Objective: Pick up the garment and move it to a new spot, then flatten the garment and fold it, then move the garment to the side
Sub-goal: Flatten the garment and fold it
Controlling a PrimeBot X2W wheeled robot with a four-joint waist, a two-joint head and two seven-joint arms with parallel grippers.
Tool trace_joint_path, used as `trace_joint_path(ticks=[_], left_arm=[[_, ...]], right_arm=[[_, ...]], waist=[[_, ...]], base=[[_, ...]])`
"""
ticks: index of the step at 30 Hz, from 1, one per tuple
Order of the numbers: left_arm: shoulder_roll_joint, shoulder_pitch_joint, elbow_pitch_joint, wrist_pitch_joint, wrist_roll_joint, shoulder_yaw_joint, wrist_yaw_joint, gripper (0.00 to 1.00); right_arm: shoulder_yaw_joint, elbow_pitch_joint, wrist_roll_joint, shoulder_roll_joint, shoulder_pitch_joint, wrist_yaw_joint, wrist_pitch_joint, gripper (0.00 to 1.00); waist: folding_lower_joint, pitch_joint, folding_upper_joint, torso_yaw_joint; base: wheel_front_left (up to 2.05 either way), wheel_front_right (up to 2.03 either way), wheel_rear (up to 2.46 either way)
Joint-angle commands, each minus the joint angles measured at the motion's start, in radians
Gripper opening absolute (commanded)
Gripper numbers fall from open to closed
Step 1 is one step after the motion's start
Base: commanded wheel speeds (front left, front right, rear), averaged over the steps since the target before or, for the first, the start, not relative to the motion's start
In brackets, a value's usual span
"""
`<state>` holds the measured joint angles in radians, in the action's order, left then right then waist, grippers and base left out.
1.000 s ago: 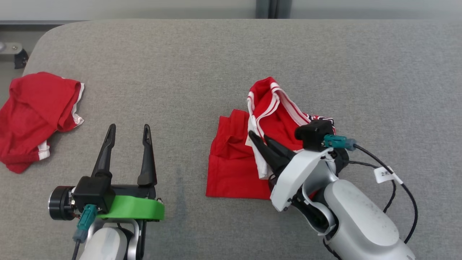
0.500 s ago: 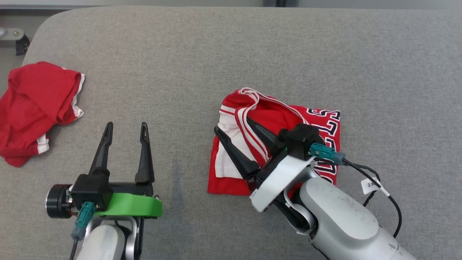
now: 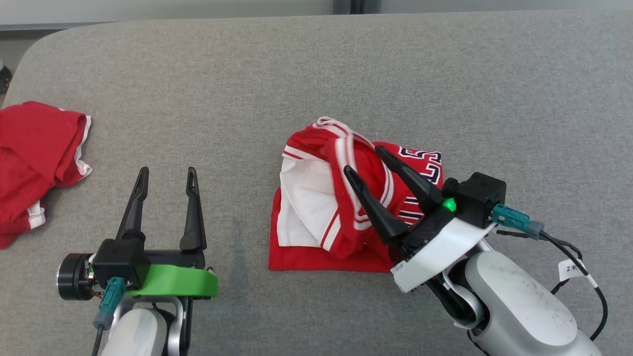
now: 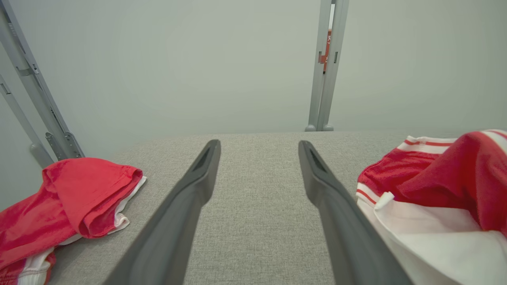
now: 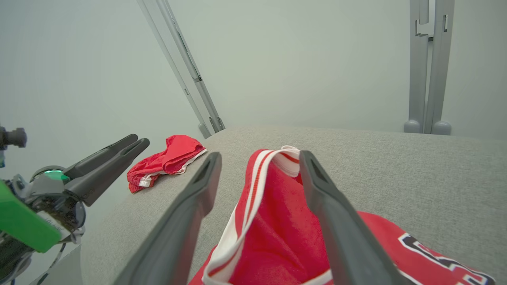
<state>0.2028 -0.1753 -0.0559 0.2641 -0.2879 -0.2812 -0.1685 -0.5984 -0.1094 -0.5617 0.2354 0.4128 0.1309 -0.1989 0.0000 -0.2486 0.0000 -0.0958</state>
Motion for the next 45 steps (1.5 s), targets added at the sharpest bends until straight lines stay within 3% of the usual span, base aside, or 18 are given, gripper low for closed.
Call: trace_joint_path(ticks=[1, 7, 18, 22, 30, 45], left_arm=[[0.007, -0.002, 0.002, 0.0, 0.009, 0.004, 0.002, 1.0], [0.01, 0.008, 0.0, 0.0, 0.01, 0.008, 0.003, 1.0], [0.036, 0.049, 0.017, -0.013, 0.013, 0.017, -0.018, 1.0], [0.045, 0.066, 0.025, -0.019, 0.013, 0.016, -0.024, 1.0], [0.057, 0.108, 0.028, -0.035, 0.004, 0.011, -0.031, 1.0], [0.063, 0.127, 0.037, -0.04, -0.006, 0.002, -0.041, 1.0]], right_arm=[[0.009, 0.008, 0.005, 0.003, -0.015, -0.001, 0.008, 1.0], [0.084, 0.04, 0.04, -0.002, -0.062, -0.001, -0.009, 1.0], [0.443, 0.126, 0.146, 0.016, -0.267, -0.001, -0.018, 1.0], [0.525, 0.136, 0.176, 0.022, -0.343, -0.001, -0.011, 1.0], [0.576, 0.156, 0.196, 0.008, -0.434, -0.001, 0.004, 1.0], [0.586, 0.167, 0.197, 0.009, -0.454, -0.001, 0.029, 1.0]], waist=[[0.0, 0.001, 0.0, 0.002], [0.0, 0.014, 0.0, 0.009], [0.0, 0.057, 0.0, 0.056], [0.0, 0.074, 0.0, 0.069], [0.0, 0.11, 0.0, 0.077], [0.0, 0.125, 0.0, 0.074]], base=[[0.0, 0.0, 0.0], [0.0, 0.0, 0.0], [0.0, 0.0, 0.0], [0.0, 0.0, 0.0], [0.0, 0.0, 0.0], [0.0, 0.0, 0.0]])
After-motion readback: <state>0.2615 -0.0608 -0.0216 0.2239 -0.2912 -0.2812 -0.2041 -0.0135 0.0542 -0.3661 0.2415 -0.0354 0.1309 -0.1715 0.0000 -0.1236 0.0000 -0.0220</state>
